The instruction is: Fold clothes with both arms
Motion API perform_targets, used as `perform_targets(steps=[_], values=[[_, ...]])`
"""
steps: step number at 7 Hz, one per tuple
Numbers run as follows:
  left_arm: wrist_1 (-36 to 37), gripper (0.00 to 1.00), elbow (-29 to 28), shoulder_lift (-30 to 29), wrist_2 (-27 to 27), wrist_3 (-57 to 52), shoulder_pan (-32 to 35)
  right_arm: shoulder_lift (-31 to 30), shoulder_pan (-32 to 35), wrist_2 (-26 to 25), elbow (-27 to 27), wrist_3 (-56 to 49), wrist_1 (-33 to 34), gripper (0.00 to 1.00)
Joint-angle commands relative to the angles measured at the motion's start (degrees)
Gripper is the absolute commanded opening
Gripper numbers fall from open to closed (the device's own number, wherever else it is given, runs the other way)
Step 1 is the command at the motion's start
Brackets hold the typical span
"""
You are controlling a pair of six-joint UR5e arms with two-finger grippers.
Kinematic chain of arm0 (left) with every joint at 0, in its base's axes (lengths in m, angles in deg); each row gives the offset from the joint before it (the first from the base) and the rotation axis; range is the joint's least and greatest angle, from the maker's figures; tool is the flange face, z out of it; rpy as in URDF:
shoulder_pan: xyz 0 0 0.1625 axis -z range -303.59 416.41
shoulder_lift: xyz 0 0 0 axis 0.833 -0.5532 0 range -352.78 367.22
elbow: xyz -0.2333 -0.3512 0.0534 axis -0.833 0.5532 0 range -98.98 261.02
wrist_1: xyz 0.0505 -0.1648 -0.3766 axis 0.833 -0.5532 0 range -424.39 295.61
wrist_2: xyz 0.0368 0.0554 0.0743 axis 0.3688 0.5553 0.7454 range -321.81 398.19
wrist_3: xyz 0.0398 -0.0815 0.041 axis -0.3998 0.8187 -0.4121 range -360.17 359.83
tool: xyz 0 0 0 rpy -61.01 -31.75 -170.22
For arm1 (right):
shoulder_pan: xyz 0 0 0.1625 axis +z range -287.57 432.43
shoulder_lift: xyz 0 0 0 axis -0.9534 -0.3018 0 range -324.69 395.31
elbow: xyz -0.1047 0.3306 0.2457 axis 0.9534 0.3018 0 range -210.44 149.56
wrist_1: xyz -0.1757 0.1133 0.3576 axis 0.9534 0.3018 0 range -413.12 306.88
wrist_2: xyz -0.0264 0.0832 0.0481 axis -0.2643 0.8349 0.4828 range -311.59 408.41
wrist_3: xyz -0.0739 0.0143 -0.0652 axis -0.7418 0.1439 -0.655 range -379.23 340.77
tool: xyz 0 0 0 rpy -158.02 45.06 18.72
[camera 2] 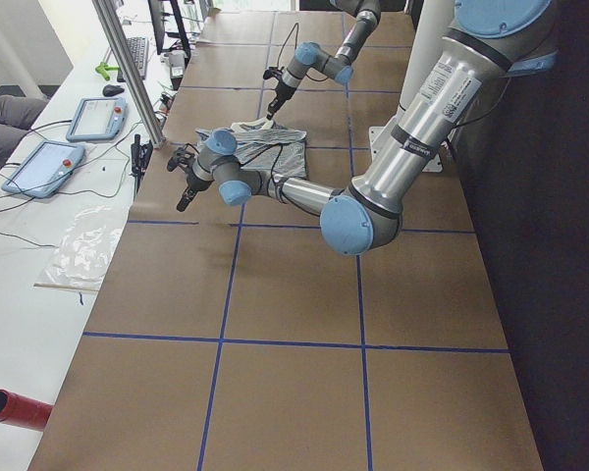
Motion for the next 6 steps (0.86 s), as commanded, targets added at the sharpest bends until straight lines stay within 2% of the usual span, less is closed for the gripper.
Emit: perform_targets(steps=[1,2,3,4,6], values=[[0.0,1.00,0.2,0.0,0.0,0.0,-0.1,-1.9,-0.2,0.0,-1.6,0.0,-0.1,0.00],[0.0,1.00,0.2,0.0,0.0,0.0,0.0,-2.6,-0.3,0.0,-2.0,0.0,-0.1,0.00],[0.0,1.00,0.3,0.0,0.0,0.0,-0.1,-2.7,-0.5,-0.1,-2.0,-0.1,-0.1,0.31],[0.0,1.00,0.3,0.0,0.0,0.0,-0.1,-3.4,-1.2,-2.2,-2.0,-0.2,-0.1,0.99],[0.0,1.00,0.4,0.0,0.0,0.0,-0.1,-3.5,-1.1,-1.6,-5.6,-8.7,1.2,1.00]])
